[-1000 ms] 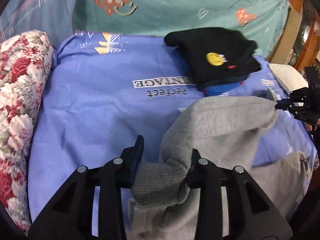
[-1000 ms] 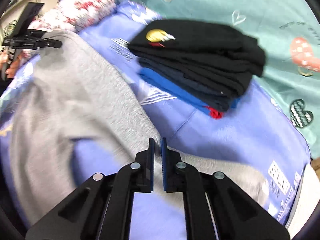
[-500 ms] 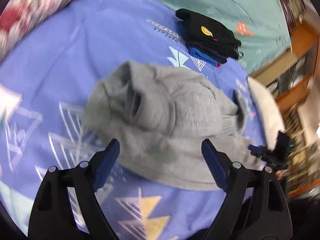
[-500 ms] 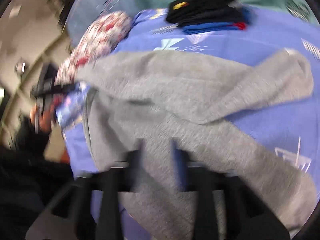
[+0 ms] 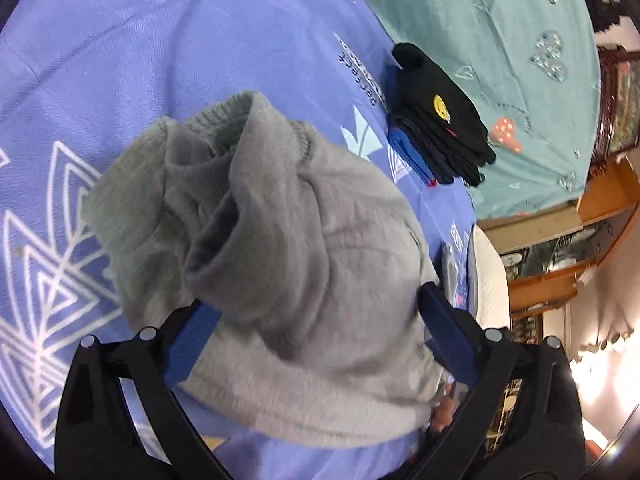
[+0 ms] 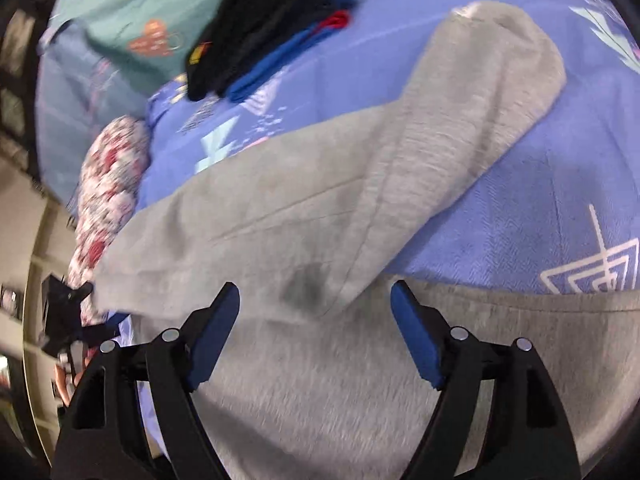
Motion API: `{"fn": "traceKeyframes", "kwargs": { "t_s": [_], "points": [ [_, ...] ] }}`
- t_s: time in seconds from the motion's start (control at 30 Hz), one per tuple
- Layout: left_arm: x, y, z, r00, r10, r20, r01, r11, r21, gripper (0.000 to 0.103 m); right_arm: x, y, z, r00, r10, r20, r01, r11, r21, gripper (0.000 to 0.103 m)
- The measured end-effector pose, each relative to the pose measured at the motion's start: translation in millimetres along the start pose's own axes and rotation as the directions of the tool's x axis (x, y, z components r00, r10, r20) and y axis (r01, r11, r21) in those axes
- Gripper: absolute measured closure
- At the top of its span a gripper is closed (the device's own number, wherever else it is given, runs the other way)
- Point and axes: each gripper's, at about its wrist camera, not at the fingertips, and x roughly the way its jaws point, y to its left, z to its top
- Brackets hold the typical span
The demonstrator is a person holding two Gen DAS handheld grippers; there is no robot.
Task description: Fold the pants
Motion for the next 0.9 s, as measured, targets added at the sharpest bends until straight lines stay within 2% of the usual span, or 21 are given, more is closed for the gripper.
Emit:
{"fn": "traceKeyframes", "kwargs": {
  "t_s": [0.03,0.07,0.1,0.13,0.17,0.2,0.27,0.33,0.4,0.5,0.53,0.57,0.63,0.7,0.8,0.9],
  "points": [
    [3,0,3,1.000,0.006,0.010,-0.006,1.000,-0.005,0.011,2,1,2,1.000,0.018,0.009,-0.018,1.000,-0.006,0.025],
    [3,-2,7,0.999,0.020,0.033,-0.020,1.000,-0.003,0.020,4,6,3,0.998,0.055,0.020,-0.054,0.998,-0.035,0.045],
    [3,-4,10,0.998,0.025,0.053,-0.025,1.000,0.009,0.050,8,8,5,0.998,0.055,0.012,-0.055,0.997,-0.051,0.082],
    [3,-5,15,0.998,0.033,0.056,-0.034,0.999,0.024,0.060,8,6,6,0.998,0.068,0.014,-0.068,0.997,-0.044,0.089],
    [3,-6,19,0.998,0.036,0.056,-0.038,0.999,0.027,0.061,4,2,7,0.993,0.115,0.031,-0.114,0.993,-0.029,0.094],
    [3,-7,24,0.998,0.038,0.052,-0.040,0.999,0.032,0.065,-6,1,7,0.984,0.168,0.061,-0.167,0.986,-0.025,0.096],
    [0,-12,31,0.998,0.038,0.051,-0.041,0.998,0.050,0.070,-25,4,4,0.971,0.217,0.098,-0.212,0.975,-0.061,0.096],
    [-13,-18,38,0.997,0.034,0.071,-0.041,0.995,0.088,0.074,-52,17,-4,0.946,0.303,0.115,-0.290,0.950,-0.118,0.096],
    [-30,-27,44,0.995,0.023,0.095,-0.036,0.990,0.139,0.075,-76,35,-19,0.926,0.363,0.104,-0.339,0.920,-0.197,0.096],
    [-57,-27,46,0.993,0.020,0.114,-0.044,0.978,0.205,0.075,-100,61,-49,0.904,0.424,0.044,-0.389,0.863,-0.323,0.097],
    [-61,-22,44,0.993,0.033,0.111,-0.056,0.975,0.214,0.075,-103,65,-61,0.905,0.424,0.017,-0.392,0.850,-0.352,0.097],
    [-61,-14,42,0.994,0.053,0.097,-0.073,0.974,0.216,0.075,-99,64,-72,0.916,0.401,-0.008,-0.377,0.854,-0.358,0.097],
    [-47,9,33,0.992,0.116,0.053,-0.124,0.973,0.197,0.075,-79,57,-84,0.935,0.350,-0.056,-0.348,0.878,-0.329,0.097],
    [-30,29,24,0.987,0.159,0.009,-0.158,0.971,0.177,0.075,-52,39,-95,0.959,0.270,-0.092,-0.285,0.916,-0.283,0.097],
    [-25,38,11,0.986,0.165,0.027,-0.167,0.970,0.176,0.075,-37,23,-102,0.960,0.258,-0.107,-0.276,0.932,-0.233,0.097],
    [-33,34,8,0.987,0.154,0.051,-0.161,0.971,0.179,0.075,-46,33,-101,0.958,0.279,-0.074,-0.288,0.921,-0.263,0.097]
  ]
}}
